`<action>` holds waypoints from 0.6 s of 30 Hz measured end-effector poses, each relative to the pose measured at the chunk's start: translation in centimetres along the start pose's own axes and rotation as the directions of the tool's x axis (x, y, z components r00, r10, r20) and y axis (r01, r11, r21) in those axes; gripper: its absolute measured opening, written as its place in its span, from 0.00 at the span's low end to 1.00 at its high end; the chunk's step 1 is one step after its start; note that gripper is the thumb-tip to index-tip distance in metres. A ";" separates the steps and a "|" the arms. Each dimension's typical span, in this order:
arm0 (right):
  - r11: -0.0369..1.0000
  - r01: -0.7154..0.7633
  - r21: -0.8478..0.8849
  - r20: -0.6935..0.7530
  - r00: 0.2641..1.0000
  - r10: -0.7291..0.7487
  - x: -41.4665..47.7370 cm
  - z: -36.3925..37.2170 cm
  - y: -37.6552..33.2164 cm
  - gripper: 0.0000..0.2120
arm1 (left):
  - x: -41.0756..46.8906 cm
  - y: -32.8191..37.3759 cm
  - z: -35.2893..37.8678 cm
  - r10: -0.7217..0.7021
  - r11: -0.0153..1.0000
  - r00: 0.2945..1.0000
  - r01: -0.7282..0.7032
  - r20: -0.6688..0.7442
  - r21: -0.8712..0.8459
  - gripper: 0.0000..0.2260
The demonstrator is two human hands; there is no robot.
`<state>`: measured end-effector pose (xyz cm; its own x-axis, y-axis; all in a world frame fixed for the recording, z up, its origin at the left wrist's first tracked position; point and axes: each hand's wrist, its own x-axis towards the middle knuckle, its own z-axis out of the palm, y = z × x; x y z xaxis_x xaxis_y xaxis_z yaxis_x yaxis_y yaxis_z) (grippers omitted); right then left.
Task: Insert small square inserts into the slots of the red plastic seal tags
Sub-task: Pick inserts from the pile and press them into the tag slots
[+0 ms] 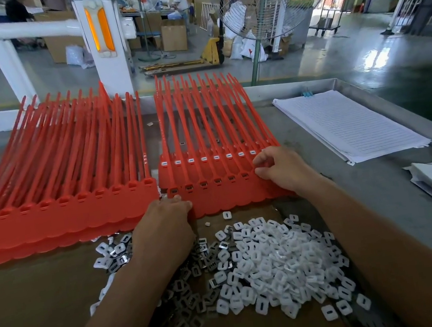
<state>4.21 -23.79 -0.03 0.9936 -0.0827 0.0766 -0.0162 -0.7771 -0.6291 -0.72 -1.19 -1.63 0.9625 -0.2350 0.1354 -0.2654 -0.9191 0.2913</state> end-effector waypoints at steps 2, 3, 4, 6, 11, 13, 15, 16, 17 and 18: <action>0.997 0.073 0.010 -0.002 0.997 -0.073 -0.9 -0.2 -1.1 0.05 | 0.0 0.0 -0.1 -0.014 1.000 1.000 0.014 0.009 -0.001 0.21; 0.994 0.107 0.015 0.025 0.994 -0.107 -1.5 -0.3 -1.7 0.05 | 0.0 0.0 -0.1 -0.023 1.000 1.000 0.023 0.010 -0.007 0.21; 0.990 0.139 0.024 0.073 0.987 -0.140 -2.1 -0.4 -2.4 0.04 | 0.0 0.1 -0.2 -0.029 0.999 1.000 0.029 0.011 -0.013 0.21; 0.980 0.196 0.040 0.197 0.960 -0.200 -3.5 -0.3 -3.8 0.04 | -0.1 0.1 -0.2 -0.032 0.999 0.999 0.033 0.016 -0.013 0.21; 0.935 0.355 -0.025 0.417 0.853 -0.313 -6.2 0.9 -6.4 0.06 | -0.1 0.3 -0.3 -0.028 1.000 1.000 0.028 0.009 -0.005 0.21; 0.910 0.410 -0.053 0.459 0.819 -0.343 -6.8 1.5 -6.9 0.08 | -0.1 0.2 -0.3 -0.021 1.000 1.000 0.021 0.007 -0.006 0.20; 0.893 0.443 -0.076 0.493 0.795 -0.352 -7.2 2.1 -7.4 0.10 | -0.2 0.1 -0.3 -0.016 1.000 1.000 0.016 0.007 -0.014 0.19; 0.887 0.454 -0.088 0.513 0.784 -0.350 -7.3 2.4 -7.5 0.12 | -0.2 0.1 -0.3 -0.012 1.000 1.000 0.012 0.010 -0.019 0.19; 0.879 0.465 -0.101 0.532 0.772 -0.347 -7.4 2.7 -7.6 0.14 | -0.1 0.1 -0.3 -0.009 1.000 1.000 0.009 0.015 -0.020 0.19; 0.872 0.477 -0.112 0.547 0.762 -0.346 -7.6 3.0 -7.7 0.15 | -0.1 0.1 -0.3 -0.006 1.000 1.000 0.007 0.021 -0.019 0.19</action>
<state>-2.84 -15.35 1.90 0.8240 0.5473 -0.1467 0.4472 -0.7870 -0.4250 -0.86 -1.18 -1.31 0.9651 -0.2359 0.1139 -0.2601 -0.9145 0.3099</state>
